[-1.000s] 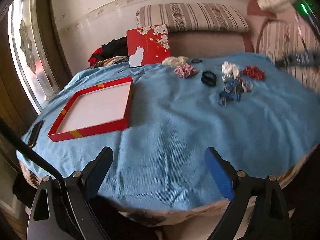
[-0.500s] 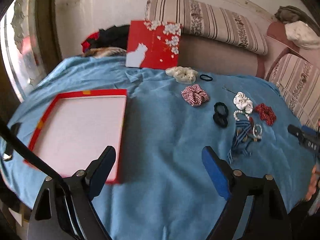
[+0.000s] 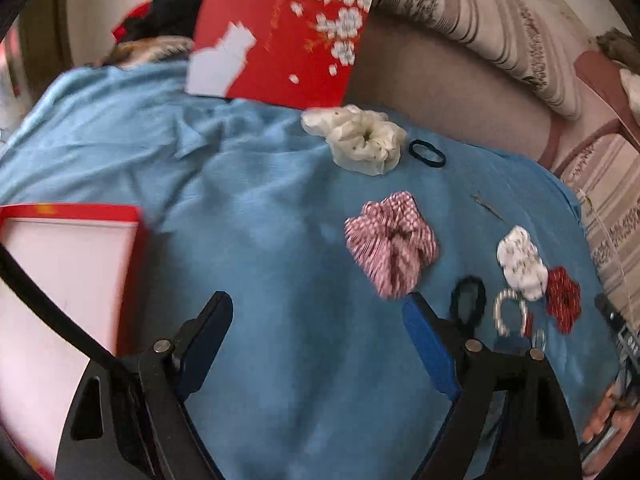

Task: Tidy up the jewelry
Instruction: 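Grasp the red-white plaid scrunchie with the left tool while the right grasps the red polka-dot scrunchie, then carry both scrunchies into the red-rimmed tray and open both tools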

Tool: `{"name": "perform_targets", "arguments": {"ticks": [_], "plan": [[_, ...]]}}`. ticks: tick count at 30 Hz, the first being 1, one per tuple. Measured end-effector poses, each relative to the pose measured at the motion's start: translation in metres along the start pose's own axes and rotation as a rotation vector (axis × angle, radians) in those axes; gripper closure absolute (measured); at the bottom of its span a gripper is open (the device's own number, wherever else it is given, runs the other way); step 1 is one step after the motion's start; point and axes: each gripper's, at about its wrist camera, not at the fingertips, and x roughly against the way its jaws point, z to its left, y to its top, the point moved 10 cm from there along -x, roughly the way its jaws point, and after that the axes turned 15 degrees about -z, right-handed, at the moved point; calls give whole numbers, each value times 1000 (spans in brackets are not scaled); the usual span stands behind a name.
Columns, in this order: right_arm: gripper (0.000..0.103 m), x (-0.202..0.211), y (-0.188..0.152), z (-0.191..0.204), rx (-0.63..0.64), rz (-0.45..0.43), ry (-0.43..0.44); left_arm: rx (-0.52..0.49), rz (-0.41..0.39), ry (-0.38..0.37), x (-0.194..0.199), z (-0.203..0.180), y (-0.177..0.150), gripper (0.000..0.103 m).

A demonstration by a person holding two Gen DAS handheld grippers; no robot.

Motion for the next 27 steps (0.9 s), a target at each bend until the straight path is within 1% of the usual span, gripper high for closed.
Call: {"name": "perform_targets", "arguments": {"ticks": [2,5,7,10,11,12,13,14,15,16,18,20,21,25,27], "plan": [[21,-12,-3,0,0,20,5,34,30,-24,-22,-7,1,17],[21,-28,-14,-4,63,48,-34,55,66,-56,-46,-20,-2,17],[21,-35,-22,-8,73,74,-44,29,63,-50,-59,-30,-2,17],[22,-43,-29,-13,80,88,-53,-14,82,-66,-72,-46,-4,17],[24,-44,-31,-13,77,94,-48,-24,87,-65,-75,-51,-6,17],[36,-46,-33,-12,73,101,-40,-36,96,-61,-77,-54,-8,17],[54,-47,-34,-12,71,108,-32,-52,101,-53,-79,-57,-9,24],[66,-49,-37,-11,65,121,-23,-74,100,-33,-80,-58,-10,55],[85,-50,-38,-10,46,133,-6,-102,102,2,-80,-58,-11,72],[88,-49,-38,-10,31,137,2,-101,112,5,-78,-58,-12,91],[91,-44,-33,-8,14,112,9,-50,122,-28,-66,-57,-11,92],[92,-32,-23,-3,10,74,18,-50,96,-23,-49,-52,-6,92],[92,-27,-19,0,9,57,23,-49,78,-32,-37,-49,-2,92],[92,6,-4,19,19,-16,66,-26,9,-58,30,-20,7,92],[92,26,-4,33,9,-31,117,-5,-21,-48,60,2,10,91]]}}
